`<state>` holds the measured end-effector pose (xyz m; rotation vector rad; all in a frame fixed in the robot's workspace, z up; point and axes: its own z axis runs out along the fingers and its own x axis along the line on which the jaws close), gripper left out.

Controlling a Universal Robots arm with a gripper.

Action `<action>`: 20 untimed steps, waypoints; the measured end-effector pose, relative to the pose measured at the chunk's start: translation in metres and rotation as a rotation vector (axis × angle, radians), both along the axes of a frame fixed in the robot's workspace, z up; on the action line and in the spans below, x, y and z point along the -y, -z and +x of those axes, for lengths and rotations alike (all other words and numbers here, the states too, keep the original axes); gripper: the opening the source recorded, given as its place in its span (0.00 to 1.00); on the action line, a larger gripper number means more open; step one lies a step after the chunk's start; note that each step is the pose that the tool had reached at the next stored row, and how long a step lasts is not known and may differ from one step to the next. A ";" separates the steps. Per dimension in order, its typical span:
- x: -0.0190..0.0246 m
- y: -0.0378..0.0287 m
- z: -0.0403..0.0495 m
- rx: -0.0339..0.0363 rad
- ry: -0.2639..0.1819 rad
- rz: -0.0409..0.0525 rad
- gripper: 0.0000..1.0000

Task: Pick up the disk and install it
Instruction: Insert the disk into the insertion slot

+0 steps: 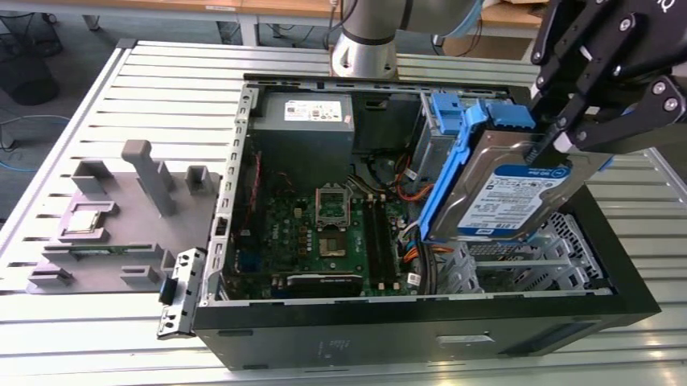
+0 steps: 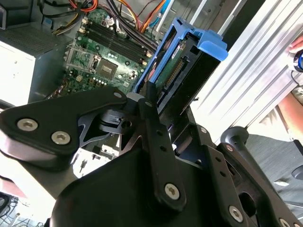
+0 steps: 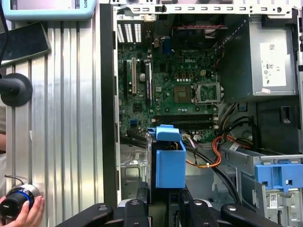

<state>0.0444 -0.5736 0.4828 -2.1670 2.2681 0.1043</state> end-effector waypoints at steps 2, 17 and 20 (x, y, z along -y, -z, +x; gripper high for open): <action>0.0004 0.0003 0.0038 0.0000 0.000 -0.0002 0.35; 0.0030 0.0029 0.0362 -0.0002 0.000 -0.0006 0.35; 0.0036 0.0033 0.0425 -0.0004 0.000 -0.0006 0.35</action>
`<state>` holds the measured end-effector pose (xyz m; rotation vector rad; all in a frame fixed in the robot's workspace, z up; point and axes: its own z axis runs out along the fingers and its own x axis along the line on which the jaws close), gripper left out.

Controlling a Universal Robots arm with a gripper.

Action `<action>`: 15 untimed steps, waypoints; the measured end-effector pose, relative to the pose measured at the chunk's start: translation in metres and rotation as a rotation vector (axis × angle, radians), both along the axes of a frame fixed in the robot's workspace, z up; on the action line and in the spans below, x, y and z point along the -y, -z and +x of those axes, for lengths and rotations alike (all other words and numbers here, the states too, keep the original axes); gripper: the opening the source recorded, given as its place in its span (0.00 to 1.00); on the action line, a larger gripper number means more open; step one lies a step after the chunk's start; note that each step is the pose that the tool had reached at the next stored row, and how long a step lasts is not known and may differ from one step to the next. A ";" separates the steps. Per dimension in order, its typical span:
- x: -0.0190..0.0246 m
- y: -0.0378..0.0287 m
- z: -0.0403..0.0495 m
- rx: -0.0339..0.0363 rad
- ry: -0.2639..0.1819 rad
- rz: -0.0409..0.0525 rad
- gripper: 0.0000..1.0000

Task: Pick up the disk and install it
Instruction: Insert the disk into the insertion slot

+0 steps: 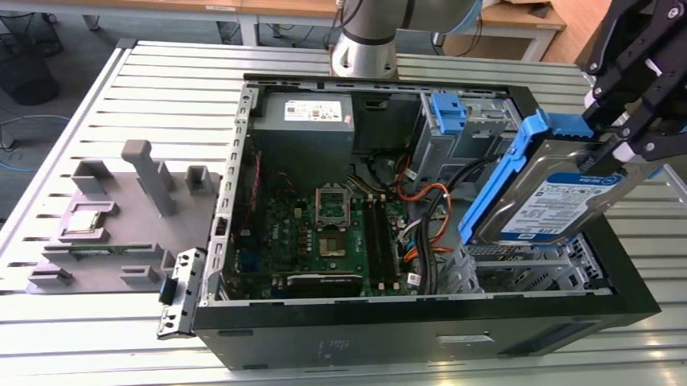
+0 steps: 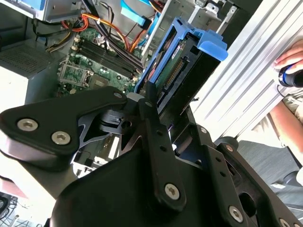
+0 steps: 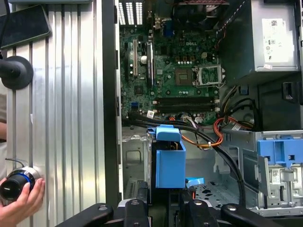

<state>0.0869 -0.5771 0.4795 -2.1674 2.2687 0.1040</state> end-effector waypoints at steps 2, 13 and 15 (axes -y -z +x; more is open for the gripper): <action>0.0003 0.0003 0.0042 -0.0001 0.000 0.0000 0.35; 0.0005 0.0024 0.0176 -0.0004 0.000 0.0086 0.35; 0.0006 0.0025 0.0178 -0.0004 0.000 0.0179 0.35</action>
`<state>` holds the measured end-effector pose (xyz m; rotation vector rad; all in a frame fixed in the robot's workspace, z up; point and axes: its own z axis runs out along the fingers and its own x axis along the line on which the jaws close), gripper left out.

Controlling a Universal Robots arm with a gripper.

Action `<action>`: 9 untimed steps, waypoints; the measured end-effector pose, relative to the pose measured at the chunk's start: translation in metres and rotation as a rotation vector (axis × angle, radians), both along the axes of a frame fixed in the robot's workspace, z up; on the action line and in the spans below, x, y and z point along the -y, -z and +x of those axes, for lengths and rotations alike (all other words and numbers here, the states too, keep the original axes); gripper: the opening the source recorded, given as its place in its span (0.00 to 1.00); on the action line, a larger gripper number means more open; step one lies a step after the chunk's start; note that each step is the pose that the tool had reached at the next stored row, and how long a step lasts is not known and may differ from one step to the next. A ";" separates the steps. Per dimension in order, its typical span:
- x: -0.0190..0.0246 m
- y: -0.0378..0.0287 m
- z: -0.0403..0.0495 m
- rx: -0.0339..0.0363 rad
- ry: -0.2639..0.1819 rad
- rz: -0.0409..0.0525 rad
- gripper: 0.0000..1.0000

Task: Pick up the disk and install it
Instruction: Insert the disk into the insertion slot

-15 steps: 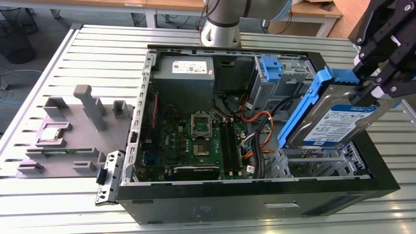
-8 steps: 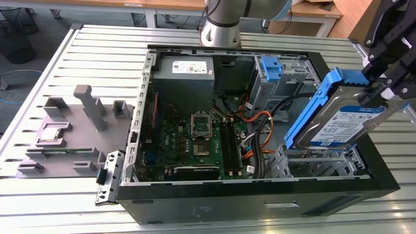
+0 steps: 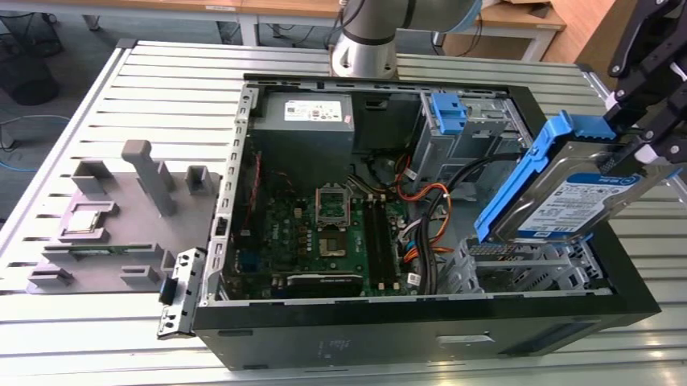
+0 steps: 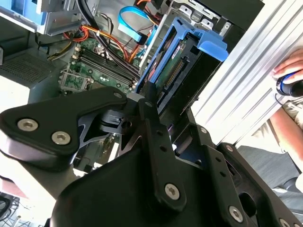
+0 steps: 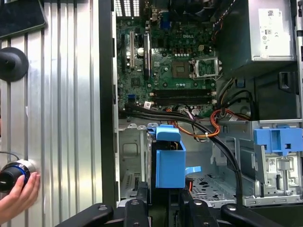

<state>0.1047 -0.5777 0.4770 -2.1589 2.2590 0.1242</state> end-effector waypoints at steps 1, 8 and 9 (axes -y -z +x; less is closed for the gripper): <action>0.0001 0.0002 0.0002 0.0000 0.000 0.0025 0.35; 0.0012 0.0057 0.0004 0.0000 0.000 0.0068 0.35; 0.0012 0.0063 0.0004 0.0000 0.000 0.0069 0.35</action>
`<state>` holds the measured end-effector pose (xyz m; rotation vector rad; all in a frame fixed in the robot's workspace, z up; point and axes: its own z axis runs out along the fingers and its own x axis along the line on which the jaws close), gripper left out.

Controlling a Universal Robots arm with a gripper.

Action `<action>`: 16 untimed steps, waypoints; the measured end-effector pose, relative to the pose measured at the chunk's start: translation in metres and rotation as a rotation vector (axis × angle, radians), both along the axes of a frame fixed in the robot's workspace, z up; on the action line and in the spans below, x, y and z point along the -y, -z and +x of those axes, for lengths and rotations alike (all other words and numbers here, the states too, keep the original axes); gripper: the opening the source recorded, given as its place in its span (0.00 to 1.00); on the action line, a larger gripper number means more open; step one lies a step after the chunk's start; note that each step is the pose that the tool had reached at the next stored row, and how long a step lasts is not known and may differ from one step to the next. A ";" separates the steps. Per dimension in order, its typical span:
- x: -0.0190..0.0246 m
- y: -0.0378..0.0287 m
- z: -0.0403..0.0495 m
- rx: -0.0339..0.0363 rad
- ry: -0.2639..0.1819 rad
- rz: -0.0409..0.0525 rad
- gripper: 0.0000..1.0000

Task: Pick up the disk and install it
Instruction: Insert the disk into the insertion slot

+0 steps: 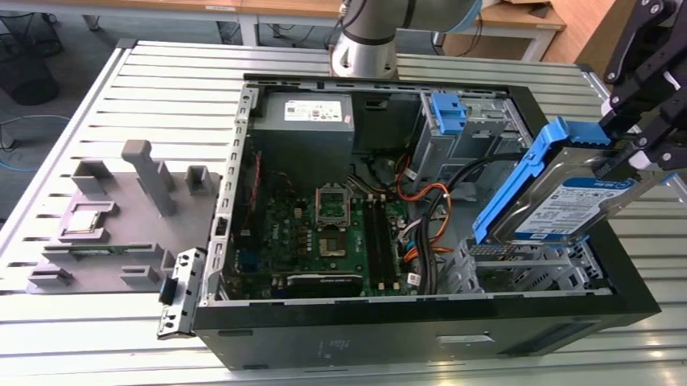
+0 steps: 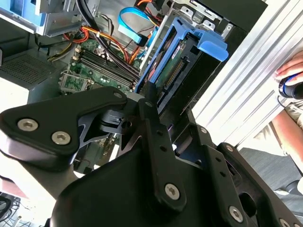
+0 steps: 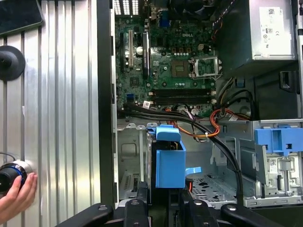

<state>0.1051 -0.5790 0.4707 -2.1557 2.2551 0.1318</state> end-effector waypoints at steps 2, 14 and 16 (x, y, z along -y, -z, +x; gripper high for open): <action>0.0000 0.0002 0.0000 0.0000 0.000 -0.0001 0.35; 0.0001 0.0029 0.0000 0.0000 0.000 -0.0001 0.35; 0.0000 0.0033 0.0000 0.0000 0.000 0.0002 0.35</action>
